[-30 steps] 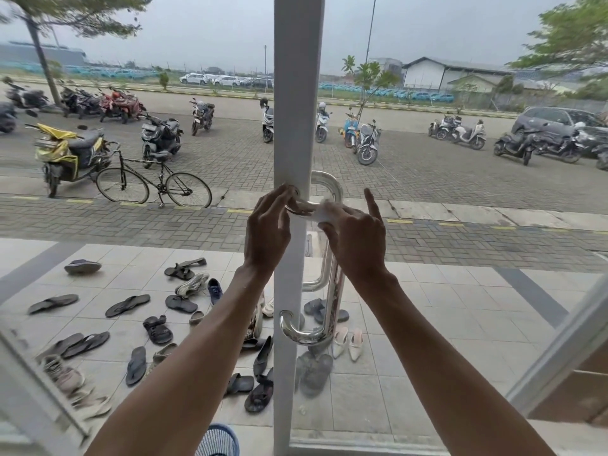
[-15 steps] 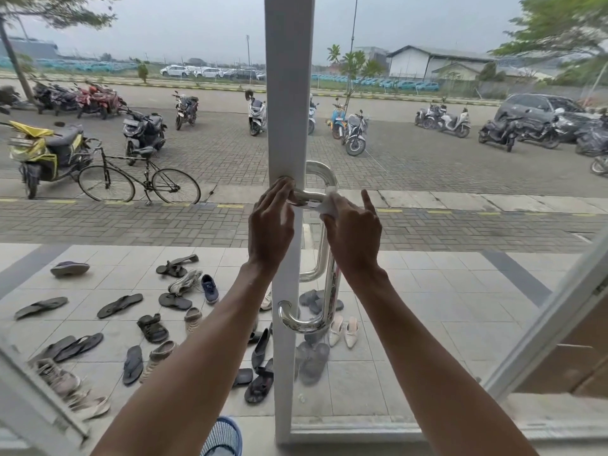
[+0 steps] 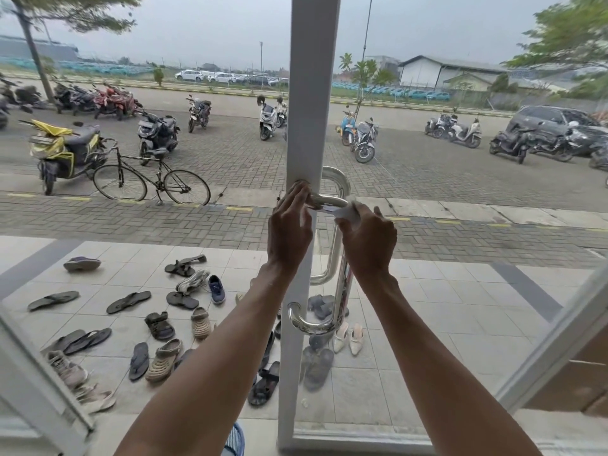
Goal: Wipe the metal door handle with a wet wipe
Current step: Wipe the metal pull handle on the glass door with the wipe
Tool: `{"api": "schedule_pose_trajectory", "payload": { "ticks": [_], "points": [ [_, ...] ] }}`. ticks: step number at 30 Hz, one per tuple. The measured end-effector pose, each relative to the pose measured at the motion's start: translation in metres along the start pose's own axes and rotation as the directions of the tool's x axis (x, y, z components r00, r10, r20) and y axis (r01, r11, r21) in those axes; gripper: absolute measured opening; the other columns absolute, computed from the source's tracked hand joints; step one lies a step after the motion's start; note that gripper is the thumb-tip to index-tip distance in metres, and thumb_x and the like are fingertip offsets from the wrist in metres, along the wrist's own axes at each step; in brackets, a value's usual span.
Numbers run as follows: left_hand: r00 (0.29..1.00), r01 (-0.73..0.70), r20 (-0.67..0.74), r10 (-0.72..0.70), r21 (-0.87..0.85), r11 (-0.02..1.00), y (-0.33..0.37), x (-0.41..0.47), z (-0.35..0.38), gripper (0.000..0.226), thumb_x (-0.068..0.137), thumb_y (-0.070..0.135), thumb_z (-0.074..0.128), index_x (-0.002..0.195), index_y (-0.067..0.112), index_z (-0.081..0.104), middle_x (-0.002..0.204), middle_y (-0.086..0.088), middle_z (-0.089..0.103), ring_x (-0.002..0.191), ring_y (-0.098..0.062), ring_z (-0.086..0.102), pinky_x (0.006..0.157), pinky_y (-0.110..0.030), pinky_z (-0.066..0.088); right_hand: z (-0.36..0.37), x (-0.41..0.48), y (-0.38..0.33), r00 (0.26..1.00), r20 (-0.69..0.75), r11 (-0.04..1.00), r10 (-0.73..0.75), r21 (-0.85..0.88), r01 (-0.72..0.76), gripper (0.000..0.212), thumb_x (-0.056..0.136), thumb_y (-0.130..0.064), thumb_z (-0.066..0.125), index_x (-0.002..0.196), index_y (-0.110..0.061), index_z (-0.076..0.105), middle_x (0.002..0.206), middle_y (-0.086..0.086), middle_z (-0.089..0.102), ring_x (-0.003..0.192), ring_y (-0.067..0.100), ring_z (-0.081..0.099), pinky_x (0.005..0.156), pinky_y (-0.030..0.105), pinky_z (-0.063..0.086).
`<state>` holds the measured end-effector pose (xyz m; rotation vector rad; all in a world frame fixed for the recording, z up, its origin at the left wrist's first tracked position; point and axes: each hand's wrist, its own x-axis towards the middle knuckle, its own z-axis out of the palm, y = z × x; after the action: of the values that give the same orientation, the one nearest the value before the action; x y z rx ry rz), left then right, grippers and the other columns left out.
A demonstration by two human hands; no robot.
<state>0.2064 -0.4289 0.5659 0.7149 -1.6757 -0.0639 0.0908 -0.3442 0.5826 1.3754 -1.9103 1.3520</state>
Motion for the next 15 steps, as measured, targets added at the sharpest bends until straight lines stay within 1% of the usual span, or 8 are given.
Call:
{"api": "schedule_pose_trajectory", "payload": {
  "ticks": [2, 4, 6, 9, 11, 12, 14, 15],
  "points": [
    [1.000, 0.015, 0.001, -0.015, 0.000, 1.000, 0.002, -0.001, 0.001, 0.048, 0.081, -0.013, 0.065, 0.127, -0.002, 0.065, 0.132, -0.014, 0.067, 0.127, -0.025, 0.062, 0.109, -0.032, 0.048, 0.006, -0.008, 0.010, 0.997, -0.019, 0.997, 0.073, 0.027, -0.072, 0.044, 0.083, -0.034, 0.079, 0.119, -0.011, 0.071, 0.095, 0.013, 0.077, 0.084, 0.033, 0.074, 0.074, 0.040, 0.060],
    [1.000, 0.016, 0.006, -0.016, 0.003, 1.000, 0.003, 0.000, 0.000, 0.048, 0.080, -0.014, 0.065, 0.127, -0.002, 0.065, 0.133, -0.015, 0.067, 0.127, -0.025, 0.062, 0.109, -0.033, 0.049, 0.014, -0.020, 0.022, 0.986, -0.002, 0.984, 0.169, 0.054, -0.168, 0.038, 0.082, -0.039, 0.077, 0.107, -0.011, 0.075, 0.087, 0.011, 0.078, 0.074, 0.031, 0.074, 0.069, 0.034, 0.057],
    [1.000, 0.015, 0.011, -0.015, 0.010, 1.000, 0.004, 0.001, -0.003, 0.048, 0.080, -0.014, 0.065, 0.127, -0.003, 0.065, 0.133, -0.016, 0.067, 0.127, -0.026, 0.062, 0.108, -0.033, 0.050, 0.021, -0.041, 0.030, 0.970, 0.048, 0.968, 0.238, 0.070, -0.241, 0.032, 0.080, -0.039, 0.078, 0.093, -0.010, 0.076, 0.079, 0.009, 0.077, 0.068, 0.031, 0.073, 0.065, 0.030, 0.054],
    [1.000, 0.008, 0.021, -0.008, 0.018, 1.000, 0.006, 0.003, -0.005, 0.048, 0.080, -0.015, 0.064, 0.126, -0.003, 0.065, 0.132, -0.016, 0.067, 0.126, -0.026, 0.062, 0.108, -0.032, 0.049, 0.024, -0.068, 0.035, 0.946, 0.141, 0.953, 0.292, 0.045, -0.300, 0.029, 0.080, -0.035, 0.081, 0.087, -0.007, 0.076, 0.078, 0.012, 0.077, 0.071, 0.035, 0.073, 0.063, 0.028, 0.046],
    [0.999, -0.004, 0.033, 0.003, 0.034, 0.999, 0.006, 0.003, -0.007, 0.048, 0.080, -0.016, 0.064, 0.126, -0.004, 0.065, 0.132, -0.016, 0.067, 0.126, -0.027, 0.062, 0.107, -0.034, 0.050, 0.021, -0.065, 0.033, 0.935, 0.162, 0.946, 0.316, 0.020, -0.323, 0.027, 0.081, -0.034, 0.080, 0.086, -0.007, 0.076, 0.079, 0.013, 0.077, 0.074, 0.037, 0.072, 0.063, 0.027, 0.037],
    [0.999, -0.006, 0.034, 0.004, 0.041, 0.999, 0.006, 0.003, -0.008, 0.048, 0.080, -0.015, 0.064, 0.126, -0.004, 0.065, 0.132, -0.016, 0.067, 0.126, -0.027, 0.062, 0.107, -0.035, 0.051, 0.018, -0.058, 0.030, 0.942, 0.135, 0.950, 0.306, 0.019, -0.311, 0.027, 0.081, -0.034, 0.079, 0.085, -0.008, 0.076, 0.077, 0.013, 0.076, 0.072, 0.036, 0.072, 0.063, 0.025, 0.035],
    [1.000, 0.002, 0.030, -0.004, 0.046, 0.999, 0.006, 0.004, -0.007, 0.048, 0.080, -0.014, 0.064, 0.126, -0.003, 0.065, 0.132, -0.016, 0.067, 0.126, -0.027, 0.063, 0.107, -0.034, 0.050, 0.011, -0.039, 0.022, 0.968, 0.025, 0.966, 0.250, 0.056, -0.251, 0.029, 0.084, -0.037, 0.074, 0.084, -0.008, 0.077, 0.073, 0.013, 0.075, 0.065, 0.035, 0.070, 0.060, 0.024, 0.034],
    [0.999, 0.007, 0.031, -0.008, 0.042, 0.999, 0.007, 0.004, -0.006, 0.048, 0.080, -0.014, 0.064, 0.127, -0.003, 0.065, 0.132, -0.016, 0.067, 0.126, -0.027, 0.062, 0.108, -0.033, 0.050, 0.008, -0.027, 0.018, 0.976, -0.033, 0.974, 0.215, 0.076, -0.212, 0.031, 0.086, -0.038, 0.071, 0.088, -0.008, 0.077, 0.074, 0.013, 0.075, 0.064, 0.033, 0.071, 0.059, 0.023, 0.035]
  ]
}}
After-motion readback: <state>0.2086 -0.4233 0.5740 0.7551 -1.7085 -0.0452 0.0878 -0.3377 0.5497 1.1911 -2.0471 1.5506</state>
